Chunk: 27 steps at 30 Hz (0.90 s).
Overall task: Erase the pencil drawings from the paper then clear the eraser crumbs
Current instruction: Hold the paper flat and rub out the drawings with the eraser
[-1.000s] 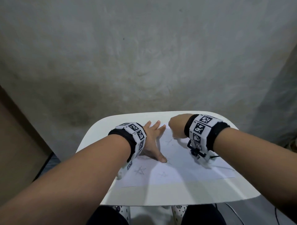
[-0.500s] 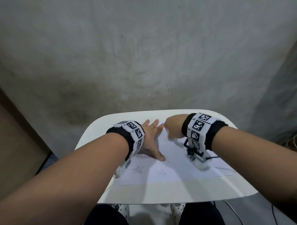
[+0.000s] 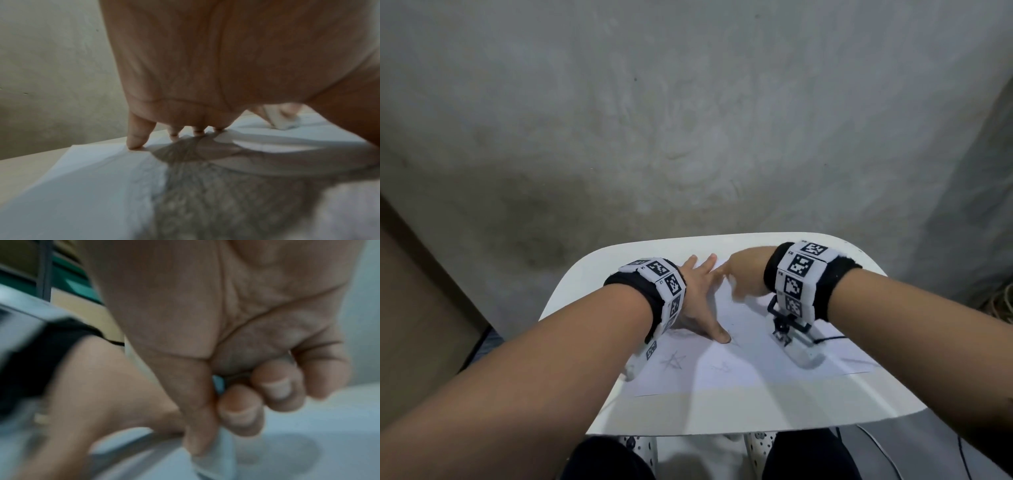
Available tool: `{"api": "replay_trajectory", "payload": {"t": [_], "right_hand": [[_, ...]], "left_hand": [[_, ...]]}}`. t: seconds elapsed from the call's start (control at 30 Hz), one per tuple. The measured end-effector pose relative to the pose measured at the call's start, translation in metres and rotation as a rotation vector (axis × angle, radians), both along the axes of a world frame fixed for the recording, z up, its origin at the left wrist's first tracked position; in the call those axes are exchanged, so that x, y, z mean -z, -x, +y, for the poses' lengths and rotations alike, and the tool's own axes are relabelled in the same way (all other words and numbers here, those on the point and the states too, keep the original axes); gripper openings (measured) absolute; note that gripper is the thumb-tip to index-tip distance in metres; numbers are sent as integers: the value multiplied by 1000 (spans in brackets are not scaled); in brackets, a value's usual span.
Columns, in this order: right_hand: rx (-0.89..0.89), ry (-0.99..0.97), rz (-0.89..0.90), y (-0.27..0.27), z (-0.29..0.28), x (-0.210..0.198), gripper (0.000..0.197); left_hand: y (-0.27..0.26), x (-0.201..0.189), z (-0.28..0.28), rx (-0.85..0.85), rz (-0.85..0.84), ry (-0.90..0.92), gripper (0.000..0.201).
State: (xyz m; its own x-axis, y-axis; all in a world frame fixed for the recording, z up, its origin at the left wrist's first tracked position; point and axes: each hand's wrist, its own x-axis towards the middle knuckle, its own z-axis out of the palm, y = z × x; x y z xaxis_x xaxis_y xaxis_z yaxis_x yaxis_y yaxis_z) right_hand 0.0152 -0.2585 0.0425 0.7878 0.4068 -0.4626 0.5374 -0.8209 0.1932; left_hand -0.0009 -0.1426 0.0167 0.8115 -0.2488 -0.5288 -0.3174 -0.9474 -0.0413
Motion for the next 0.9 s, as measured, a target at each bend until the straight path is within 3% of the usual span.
{"api": "replay_trajectory", "payload": {"t": [0.13, 0.3, 0.4, 0.53, 0.67, 0.77, 0.9], "right_hand": [[9, -70, -21, 4, 2, 3, 40], [8, -19, -66, 0, 1, -2, 34], [-22, -100, 8, 4, 5, -1, 41], [-2, 10, -59, 2, 6, -3, 37], [-29, -73, 20, 6, 9, -2, 40], [23, 28, -60, 0, 2, -5, 34], [-24, -76, -19, 9, 4, 2, 41]], "left_hand": [[1, 1, 2, -16, -7, 17, 126], [0, 2, 2, -6, -5, 22, 129], [-3, 5, 4, -42, -16, 51, 130], [-2, 5, 2, -7, -13, 27, 128], [-1, 6, 3, -44, -20, 57, 126], [-1, 2, 0, 5, -8, 18, 129], [-2, 4, 4, -46, -7, 60, 130]]}}
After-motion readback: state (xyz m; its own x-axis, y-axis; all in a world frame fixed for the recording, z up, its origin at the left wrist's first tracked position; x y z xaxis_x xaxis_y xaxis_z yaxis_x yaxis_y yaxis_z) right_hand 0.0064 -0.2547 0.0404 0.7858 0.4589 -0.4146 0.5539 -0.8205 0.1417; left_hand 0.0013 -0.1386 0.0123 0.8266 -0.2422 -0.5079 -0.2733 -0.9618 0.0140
